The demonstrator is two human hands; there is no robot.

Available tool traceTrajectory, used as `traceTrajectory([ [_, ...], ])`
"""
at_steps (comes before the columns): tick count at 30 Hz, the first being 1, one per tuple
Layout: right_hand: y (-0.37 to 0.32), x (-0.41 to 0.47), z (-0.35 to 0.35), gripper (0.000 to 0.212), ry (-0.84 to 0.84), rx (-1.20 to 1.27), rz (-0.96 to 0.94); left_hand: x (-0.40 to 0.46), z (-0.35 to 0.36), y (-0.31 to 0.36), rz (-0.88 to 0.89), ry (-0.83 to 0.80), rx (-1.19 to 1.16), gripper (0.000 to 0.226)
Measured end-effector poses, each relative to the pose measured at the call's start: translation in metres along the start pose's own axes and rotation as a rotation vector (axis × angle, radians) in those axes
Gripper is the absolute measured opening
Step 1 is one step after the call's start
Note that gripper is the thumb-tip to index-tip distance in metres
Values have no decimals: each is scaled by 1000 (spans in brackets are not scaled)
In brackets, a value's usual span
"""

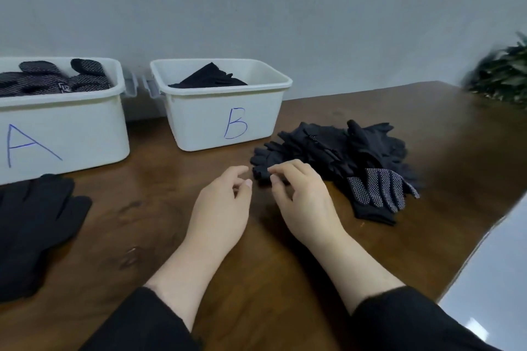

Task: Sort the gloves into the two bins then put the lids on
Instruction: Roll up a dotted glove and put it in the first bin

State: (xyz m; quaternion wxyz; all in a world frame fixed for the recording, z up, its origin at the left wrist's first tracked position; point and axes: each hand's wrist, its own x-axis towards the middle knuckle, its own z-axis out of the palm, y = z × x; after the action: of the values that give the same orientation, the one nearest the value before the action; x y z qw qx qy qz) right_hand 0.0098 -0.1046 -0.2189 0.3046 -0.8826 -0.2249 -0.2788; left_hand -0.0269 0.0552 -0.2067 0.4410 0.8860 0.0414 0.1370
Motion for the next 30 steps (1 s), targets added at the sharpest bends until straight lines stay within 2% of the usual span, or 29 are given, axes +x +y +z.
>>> traceTrajectory([
  [3,5,1,2,16,21,11,-3,-5,0,2,36,-62,65,35],
  [11,14,1,2,20,81,41,49,-3,-2,1,20,-69,53,34],
  [14,14,2,0,27,109,-52,61,-2,-3,1,12,-64,44,35],
  [19,29,38,-30,40,119,-278,-35,0,-4,-1,25,-84,33,35],
  [21,42,66,-50,41,13,-358,31,2,-3,-2,23,-83,16,35],
  [23,55,89,-63,44,-175,-522,124,4,-4,-3,20,-79,4,35],
  [26,69,106,-65,33,-382,-669,198,4,-5,-3,31,-77,12,37],
  [30,73,109,-63,28,-400,-634,241,5,-5,-5,49,-89,19,38],
])
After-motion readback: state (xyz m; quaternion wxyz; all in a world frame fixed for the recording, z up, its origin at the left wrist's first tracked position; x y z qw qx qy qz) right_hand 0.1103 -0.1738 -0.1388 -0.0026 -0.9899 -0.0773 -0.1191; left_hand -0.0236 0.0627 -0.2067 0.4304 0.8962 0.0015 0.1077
